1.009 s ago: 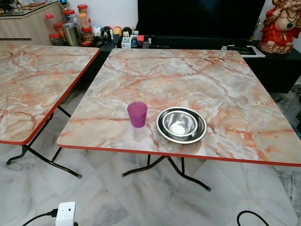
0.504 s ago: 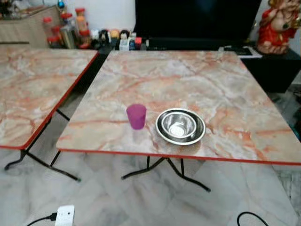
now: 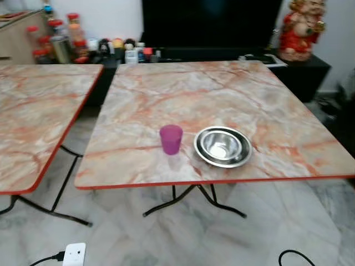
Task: Setting the table
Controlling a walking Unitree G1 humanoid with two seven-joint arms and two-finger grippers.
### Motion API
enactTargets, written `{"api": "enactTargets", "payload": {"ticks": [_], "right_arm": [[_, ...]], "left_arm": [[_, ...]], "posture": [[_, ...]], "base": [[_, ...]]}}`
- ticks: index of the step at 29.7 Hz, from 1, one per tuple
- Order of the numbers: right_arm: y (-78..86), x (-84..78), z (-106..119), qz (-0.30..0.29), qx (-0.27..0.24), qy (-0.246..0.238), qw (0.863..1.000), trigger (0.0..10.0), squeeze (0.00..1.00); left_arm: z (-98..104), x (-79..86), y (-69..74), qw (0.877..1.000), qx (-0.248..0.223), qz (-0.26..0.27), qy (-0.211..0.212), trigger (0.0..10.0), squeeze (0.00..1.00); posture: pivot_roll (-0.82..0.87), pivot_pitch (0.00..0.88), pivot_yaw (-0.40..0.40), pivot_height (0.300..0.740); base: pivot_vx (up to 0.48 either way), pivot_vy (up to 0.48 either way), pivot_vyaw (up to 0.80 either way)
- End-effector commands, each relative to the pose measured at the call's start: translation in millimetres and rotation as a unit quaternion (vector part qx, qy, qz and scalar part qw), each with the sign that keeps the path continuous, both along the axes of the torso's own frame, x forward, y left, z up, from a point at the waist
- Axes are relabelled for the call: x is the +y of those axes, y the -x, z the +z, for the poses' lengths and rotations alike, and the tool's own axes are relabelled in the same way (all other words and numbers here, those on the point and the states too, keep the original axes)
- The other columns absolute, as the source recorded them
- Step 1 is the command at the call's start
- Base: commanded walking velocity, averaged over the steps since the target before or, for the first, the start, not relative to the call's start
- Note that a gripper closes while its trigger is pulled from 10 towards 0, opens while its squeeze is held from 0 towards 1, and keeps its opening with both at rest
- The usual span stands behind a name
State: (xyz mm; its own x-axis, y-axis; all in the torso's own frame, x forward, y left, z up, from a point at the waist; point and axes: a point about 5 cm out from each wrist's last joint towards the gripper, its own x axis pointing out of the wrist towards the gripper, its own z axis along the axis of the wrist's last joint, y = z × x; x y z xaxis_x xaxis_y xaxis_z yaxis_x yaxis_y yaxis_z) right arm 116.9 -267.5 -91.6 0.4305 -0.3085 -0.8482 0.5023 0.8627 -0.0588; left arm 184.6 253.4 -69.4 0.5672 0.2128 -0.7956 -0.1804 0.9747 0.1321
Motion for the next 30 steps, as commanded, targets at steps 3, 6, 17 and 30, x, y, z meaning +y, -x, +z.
{"api": "enactTargets", "payload": {"ticks": [3, 6, 17, 30], "right_arm": [[-1.6, 4.8, -1.2, -0.004, -0.001, -0.008, 1.000, 10.0, 0.00], [-2.9, 5.1, -0.8, -0.004, -0.004, -0.006, 1.000, 10.0, 0.00], [-4.0, 5.8, -0.7, -0.006, -0.004, -0.005, 1.000, 10.0, 0.00], [-5.1, 5.2, -0.3, 0.021, 0.008, 0.008, 1.000, 10.0, 0.00]], "left_arm": [[0.5, 5.8, 2.3, 1.000, 0.008, 0.000, -0.008, 10.0, 0.00], [1.1, 6.6, 1.5, 1.000, 0.009, 0.000, -0.010, 10.0, 0.00], [2.2, 7.3, -0.6, 1.000, 0.010, 0.002, -0.013, 10.0, 0.00], [2.9, 7.7, -1.8, 1.000, 0.009, 0.003, -0.014, 10.0, 0.00]], "posture": [[-0.01, 0.067, -0.026, 0.740], [-0.01, 0.075, -0.024, 0.740], [0.00, 0.084, -0.021, 0.740], [0.00, 0.089, -0.018, 0.740]], "base": [[0.000, 0.412, -0.78], [0.000, 0.414, -0.26], [0.000, 0.434, 0.00], [0.000, 0.415, 0.12]]}}
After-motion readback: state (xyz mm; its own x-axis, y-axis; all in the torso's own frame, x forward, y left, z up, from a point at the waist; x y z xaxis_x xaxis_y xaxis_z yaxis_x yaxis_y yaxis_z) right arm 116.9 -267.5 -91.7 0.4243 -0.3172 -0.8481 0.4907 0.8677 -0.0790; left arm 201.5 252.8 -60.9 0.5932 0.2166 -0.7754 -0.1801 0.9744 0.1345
